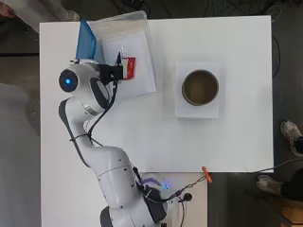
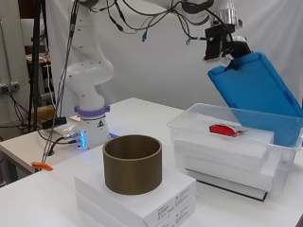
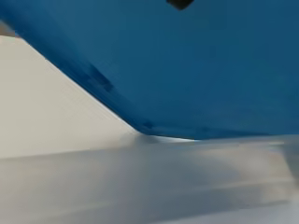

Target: Teleoperate dual arm-hand system to remove items from a box

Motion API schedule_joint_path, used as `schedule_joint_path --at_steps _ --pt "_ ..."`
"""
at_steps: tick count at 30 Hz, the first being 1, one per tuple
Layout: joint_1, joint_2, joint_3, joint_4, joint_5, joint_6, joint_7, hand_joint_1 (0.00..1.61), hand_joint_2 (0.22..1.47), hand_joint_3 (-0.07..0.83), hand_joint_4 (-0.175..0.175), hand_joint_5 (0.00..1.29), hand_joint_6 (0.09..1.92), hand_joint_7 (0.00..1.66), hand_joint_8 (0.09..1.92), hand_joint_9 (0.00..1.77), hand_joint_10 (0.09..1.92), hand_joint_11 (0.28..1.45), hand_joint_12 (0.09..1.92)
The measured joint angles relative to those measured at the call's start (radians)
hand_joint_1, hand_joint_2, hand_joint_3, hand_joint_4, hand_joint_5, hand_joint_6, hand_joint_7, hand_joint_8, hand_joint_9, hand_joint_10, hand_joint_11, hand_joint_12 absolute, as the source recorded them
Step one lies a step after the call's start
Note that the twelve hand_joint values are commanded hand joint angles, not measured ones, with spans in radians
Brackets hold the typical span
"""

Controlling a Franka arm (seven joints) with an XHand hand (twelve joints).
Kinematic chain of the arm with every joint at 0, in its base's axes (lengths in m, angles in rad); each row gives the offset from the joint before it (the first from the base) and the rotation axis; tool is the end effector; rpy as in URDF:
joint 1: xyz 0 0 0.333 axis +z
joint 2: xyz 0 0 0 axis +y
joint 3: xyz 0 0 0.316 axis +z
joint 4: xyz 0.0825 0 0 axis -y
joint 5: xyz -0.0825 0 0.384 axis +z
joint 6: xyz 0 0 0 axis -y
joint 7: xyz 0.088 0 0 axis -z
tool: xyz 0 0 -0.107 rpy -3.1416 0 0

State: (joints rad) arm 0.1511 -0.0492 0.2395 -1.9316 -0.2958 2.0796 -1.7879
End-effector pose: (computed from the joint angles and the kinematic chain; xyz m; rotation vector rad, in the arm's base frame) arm 0.5281 0.2038 0.5272 1.1451 2.5551 -0.0479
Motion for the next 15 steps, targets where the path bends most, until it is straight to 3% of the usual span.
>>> schedule_joint_path --at_steps 1,2,3,4,5,7,9,12,15 --pt "0.014 -0.036 0.005 -0.06 0.045 0.024 -0.027 1.33 1.22 0.003 -0.133 0.58 1.67 0.77 1.42 0.91 0.96 0.82 0.09" --pt "0.034 -0.083 0.012 -0.135 0.098 0.049 -0.052 1.37 1.21 0.002 -0.02 0.5 1.72 0.73 1.52 0.89 1.02 0.84 0.09" --pt "0.055 -0.131 0.018 -0.212 0.144 0.07 -0.069 1.41 1.21 0.002 0.068 0.44 1.77 0.69 1.6 0.87 1.08 0.86 0.1" --pt "0.077 -0.18 0.027 -0.289 0.182 0.091 -0.082 1.43 1.21 0.001 0.121 0.39 1.81 0.66 1.65 0.85 1.12 0.85 0.16" --pt "0.104 -0.237 0.039 -0.37 0.22 0.112 -0.096 1.44 1.21 0.001 0.149 0.36 1.85 0.64 1.69 0.83 1.15 0.8 0.31" --pt "0.171 -0.369 0.067 -0.525 0.327 0.137 -0.114 1.45 1.22 0.001 0.17 0.32 1.9 0.62 1.75 0.81 1.18 0.69 0.62" --pt "0.246 -0.515 0.092 -0.632 0.466 0.129 -0.108 1.45 1.23 0.001 0.175 0.29 1.92 0.61 1.79 0.79 1.19 0.63 0.8" --pt "0.33 -0.708 0.096 -0.745 0.587 0.112 -0.099 1.49 1.21 0.003 0.175 0.27 1.92 0.56 1.86 0.77 1.25 0.6 0.87" --pt "0.379 -0.921 0.064 -0.8 0.592 0.027 -0.026 1.45 1.23 0.007 0.175 0.26 1.92 0.58 1.83 0.76 1.24 0.59 0.86"
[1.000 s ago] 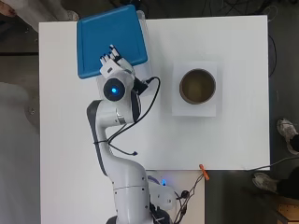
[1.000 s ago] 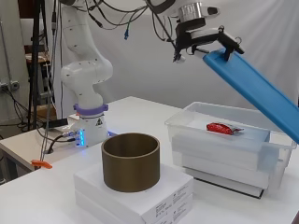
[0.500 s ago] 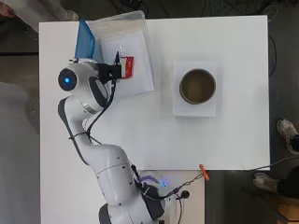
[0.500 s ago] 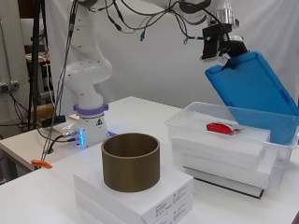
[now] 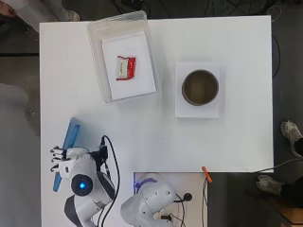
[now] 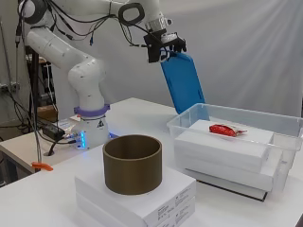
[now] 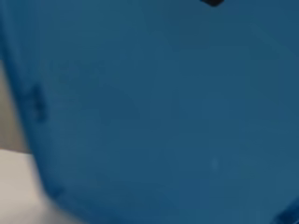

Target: Teleoperate dual arm-hand system to remove items from a box

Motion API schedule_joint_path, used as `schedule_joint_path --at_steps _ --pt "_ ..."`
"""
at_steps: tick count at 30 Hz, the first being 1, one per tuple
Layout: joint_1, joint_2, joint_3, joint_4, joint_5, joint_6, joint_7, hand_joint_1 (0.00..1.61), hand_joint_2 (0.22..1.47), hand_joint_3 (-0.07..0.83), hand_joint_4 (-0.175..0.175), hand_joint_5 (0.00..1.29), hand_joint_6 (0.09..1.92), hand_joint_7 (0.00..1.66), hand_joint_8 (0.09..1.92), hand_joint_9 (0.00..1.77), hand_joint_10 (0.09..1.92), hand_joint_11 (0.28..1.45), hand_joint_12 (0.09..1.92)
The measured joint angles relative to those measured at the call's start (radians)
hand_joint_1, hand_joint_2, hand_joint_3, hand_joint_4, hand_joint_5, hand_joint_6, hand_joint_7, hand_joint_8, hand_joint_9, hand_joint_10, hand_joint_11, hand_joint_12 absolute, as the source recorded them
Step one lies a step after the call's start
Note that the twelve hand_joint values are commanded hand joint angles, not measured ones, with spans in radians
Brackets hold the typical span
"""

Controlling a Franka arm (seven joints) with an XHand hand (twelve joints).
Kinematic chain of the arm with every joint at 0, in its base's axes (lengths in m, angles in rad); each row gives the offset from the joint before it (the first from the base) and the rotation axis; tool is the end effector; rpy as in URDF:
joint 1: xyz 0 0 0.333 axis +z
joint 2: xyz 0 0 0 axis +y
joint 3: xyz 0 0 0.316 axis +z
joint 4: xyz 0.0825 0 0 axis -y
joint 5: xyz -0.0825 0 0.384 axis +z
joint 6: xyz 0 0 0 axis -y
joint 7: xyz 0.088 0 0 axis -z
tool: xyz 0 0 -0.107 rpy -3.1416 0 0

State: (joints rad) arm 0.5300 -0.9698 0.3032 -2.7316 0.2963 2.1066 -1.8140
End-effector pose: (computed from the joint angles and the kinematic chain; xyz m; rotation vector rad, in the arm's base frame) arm 0.1928 0.2396 0.5034 1.0030 2.7860 0.4437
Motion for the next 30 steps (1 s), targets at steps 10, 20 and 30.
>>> schedule_joint_path --at_steps 10,20,30 --pt "-0.003 -0.277 -0.14 0.079 -0.029 -0.351 0.463 0.03 0.73 -0.007 0.022 0.04 0.09 0.17 0.09 0.28 0.09 0.44 0.09" --pt "-0.106 0.047 -0.185 0.337 -0.131 -0.306 0.747 0.0 0.79 0.024 -0.011 0.15 0.09 0.3 0.09 0.35 0.09 0.46 0.09" --pt "-0.202 0.199 -0.261 0.398 -0.241 -0.315 0.916 0.0 0.86 0.01 0.022 0.27 0.09 0.39 0.09 0.42 0.09 0.48 0.09"
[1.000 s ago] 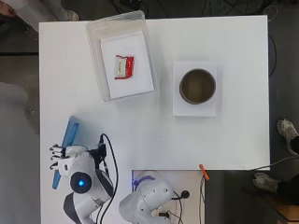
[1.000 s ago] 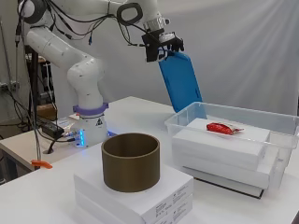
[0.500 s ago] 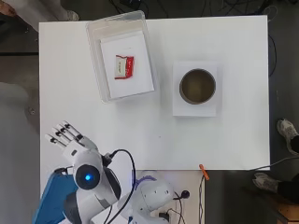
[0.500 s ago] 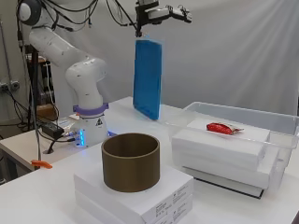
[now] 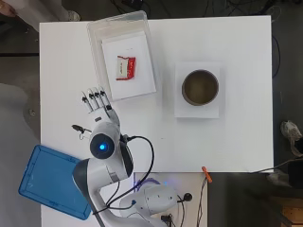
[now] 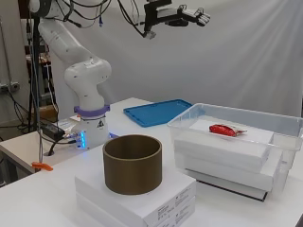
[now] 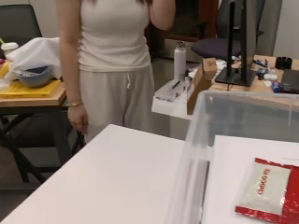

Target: Teleoperate dual arm-hand system to remove items from a box

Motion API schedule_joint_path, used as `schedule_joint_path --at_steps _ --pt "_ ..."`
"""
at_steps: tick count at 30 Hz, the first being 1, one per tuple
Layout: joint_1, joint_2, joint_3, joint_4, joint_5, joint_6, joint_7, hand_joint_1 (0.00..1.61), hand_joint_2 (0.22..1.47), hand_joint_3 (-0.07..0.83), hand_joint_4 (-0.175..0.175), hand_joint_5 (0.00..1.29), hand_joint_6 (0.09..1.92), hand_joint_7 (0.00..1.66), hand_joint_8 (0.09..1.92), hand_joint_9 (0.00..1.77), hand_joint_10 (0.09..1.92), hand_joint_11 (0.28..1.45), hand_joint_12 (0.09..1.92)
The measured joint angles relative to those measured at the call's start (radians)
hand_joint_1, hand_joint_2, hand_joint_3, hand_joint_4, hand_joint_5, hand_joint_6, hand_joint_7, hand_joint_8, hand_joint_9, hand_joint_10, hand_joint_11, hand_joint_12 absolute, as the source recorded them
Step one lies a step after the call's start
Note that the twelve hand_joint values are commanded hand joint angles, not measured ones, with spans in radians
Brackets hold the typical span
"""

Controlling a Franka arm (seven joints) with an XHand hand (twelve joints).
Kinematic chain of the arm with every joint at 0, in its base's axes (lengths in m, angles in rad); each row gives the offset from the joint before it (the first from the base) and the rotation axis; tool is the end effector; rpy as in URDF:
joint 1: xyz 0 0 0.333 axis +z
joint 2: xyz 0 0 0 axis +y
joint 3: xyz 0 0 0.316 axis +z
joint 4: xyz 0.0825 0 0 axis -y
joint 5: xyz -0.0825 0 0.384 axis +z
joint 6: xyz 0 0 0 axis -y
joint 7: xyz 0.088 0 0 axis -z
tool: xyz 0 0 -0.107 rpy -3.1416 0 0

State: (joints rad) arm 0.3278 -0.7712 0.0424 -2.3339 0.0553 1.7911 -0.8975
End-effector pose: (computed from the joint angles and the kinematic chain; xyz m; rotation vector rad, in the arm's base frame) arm 0.3066 0.1288 0.6181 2.4996 1.8095 0.3511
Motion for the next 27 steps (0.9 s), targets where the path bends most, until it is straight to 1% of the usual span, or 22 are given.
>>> schedule_joint_path --at_steps 5,7,10,12,13,15,18,20,24,27 --pt "-0.039 0.111 -0.146 0.045 -0.069 0.038 -0.066 0.0 0.87 0.006 0.032 0.29 0.09 0.38 0.09 0.43 0.09 0.49 0.09" --pt "-0.055 0.126 -0.19 0.034 -0.097 0.053 -0.097 0.0 0.87 0.005 0.035 0.32 0.09 0.4 0.09 0.44 0.09 0.5 0.09" --pt "-0.097 0.056 -0.233 -0.039 -0.135 0.054 -0.159 0.0 0.87 0.006 0.029 0.33 0.09 0.4 0.09 0.44 0.09 0.49 0.09" --pt "-0.114 -0.015 -0.26 -0.07 -0.155 0.049 -0.187 0.0 0.88 0.006 0.023 0.32 0.09 0.38 0.09 0.44 0.09 0.49 0.09" --pt "-0.117 -0.052 -0.283 -0.071 -0.167 0.053 -0.202 0.0 0.88 0.005 0.02 0.31 0.09 0.37 0.09 0.43 0.09 0.49 0.09" --pt "-0.116 -0.052 -0.313 -0.056 -0.176 0.065 -0.224 0.0 0.88 0.005 0.016 0.29 0.09 0.36 0.09 0.42 0.09 0.48 0.09" --pt "-0.115 0.069 -0.358 0.0 -0.164 0.092 -0.278 0.0 0.88 0.005 0.01 0.27 0.09 0.35 0.09 0.42 0.09 0.47 0.09" --pt "-0.12 0.208 -0.376 0.057 -0.149 0.109 -0.314 0.0 0.88 0.004 0.008 0.25 0.09 0.34 0.09 0.41 0.09 0.47 0.09" --pt "-0.137 0.494 -0.385 0.182 -0.117 0.146 -0.389 0.0 0.9 0.01 0.013 0.26 0.09 0.35 0.09 0.43 0.09 0.49 0.09" --pt "-0.15 0.664 -0.376 0.287 -0.081 0.165 -0.456 0.0 0.92 0.014 0.019 0.2 0.09 0.33 0.09 0.41 0.09 0.49 0.09"
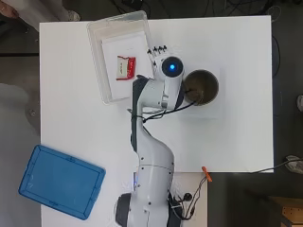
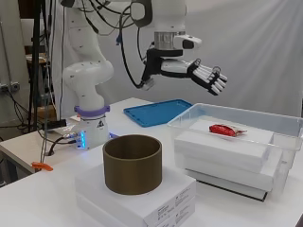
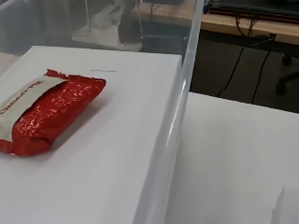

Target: Teleoperate dual arm-hand system to remove items from a box

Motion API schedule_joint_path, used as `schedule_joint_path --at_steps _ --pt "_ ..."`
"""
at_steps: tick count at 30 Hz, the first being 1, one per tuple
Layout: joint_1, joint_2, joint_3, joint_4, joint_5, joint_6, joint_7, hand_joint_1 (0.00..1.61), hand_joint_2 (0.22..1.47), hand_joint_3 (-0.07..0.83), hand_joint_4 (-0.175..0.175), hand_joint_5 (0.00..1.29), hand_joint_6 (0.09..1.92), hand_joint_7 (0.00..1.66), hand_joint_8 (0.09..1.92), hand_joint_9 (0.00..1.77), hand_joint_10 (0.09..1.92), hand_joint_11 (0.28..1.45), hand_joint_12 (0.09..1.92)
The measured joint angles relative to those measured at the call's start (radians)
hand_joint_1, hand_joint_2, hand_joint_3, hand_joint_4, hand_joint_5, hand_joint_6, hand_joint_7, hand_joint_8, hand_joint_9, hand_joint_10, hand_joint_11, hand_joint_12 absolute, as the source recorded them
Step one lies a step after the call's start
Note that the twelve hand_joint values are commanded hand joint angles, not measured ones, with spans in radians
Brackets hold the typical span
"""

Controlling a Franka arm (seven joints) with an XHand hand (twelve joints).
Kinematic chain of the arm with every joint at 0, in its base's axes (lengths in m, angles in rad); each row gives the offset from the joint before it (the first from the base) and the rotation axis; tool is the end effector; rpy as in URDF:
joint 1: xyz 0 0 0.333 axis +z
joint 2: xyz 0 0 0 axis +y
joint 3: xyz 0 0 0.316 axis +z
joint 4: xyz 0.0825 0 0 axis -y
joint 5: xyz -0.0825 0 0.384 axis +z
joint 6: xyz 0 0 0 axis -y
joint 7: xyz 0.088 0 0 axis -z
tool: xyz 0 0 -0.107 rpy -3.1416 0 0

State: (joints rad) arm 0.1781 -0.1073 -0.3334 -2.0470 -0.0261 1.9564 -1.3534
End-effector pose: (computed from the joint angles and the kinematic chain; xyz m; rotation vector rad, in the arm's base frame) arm 0.5195 -0.0876 0.4858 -2.5842 -1.7858 -0.0242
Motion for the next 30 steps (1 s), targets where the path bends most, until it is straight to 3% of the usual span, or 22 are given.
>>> schedule_joint_path --at_steps 3,6,10,14,18,21,30 --pt "0.029 0.059 -0.003 0.067 0.004 -0.007 -0.005 0.0 0.95 0.019 0.024 0.23 0.09 0.31 0.09 0.4 0.09 0.5 0.09" --pt "0.193 0.007 -0.11 0.074 -0.067 -0.012 0.033 0.13 0.96 0.014 0.011 0.21 0.09 0.32 0.09 0.43 0.09 0.51 0.09" --pt "0.604 -0.095 -0.423 0.079 -0.135 -0.021 0.024 0.18 0.96 0.007 -0.003 0.21 0.09 0.33 0.09 0.43 0.09 0.51 0.09" --pt "1.137 -0.209 -0.867 0.081 -0.255 -0.031 0.115 0.19 0.97 0.009 -0.008 0.24 0.09 0.36 0.09 0.45 0.09 0.51 0.09" --pt "1.49 -0.272 -1.194 0.076 -0.325 -0.028 0.175 0.2 0.97 0.005 -0.008 0.25 0.09 0.38 0.09 0.46 0.09 0.52 0.09" --pt "1.566 -0.29 -1.285 0.065 -0.358 -0.017 0.191 0.2 0.98 0.003 0.002 0.33 0.09 0.51 0.09 0.59 0.09 0.6 0.09" --pt "1.664 -0.364 -1.372 0.083 -0.428 -0.086 0.232 0.17 0.97 -0.003 -0.001 0.34 0.09 0.47 0.09 0.58 0.09 0.61 0.09"
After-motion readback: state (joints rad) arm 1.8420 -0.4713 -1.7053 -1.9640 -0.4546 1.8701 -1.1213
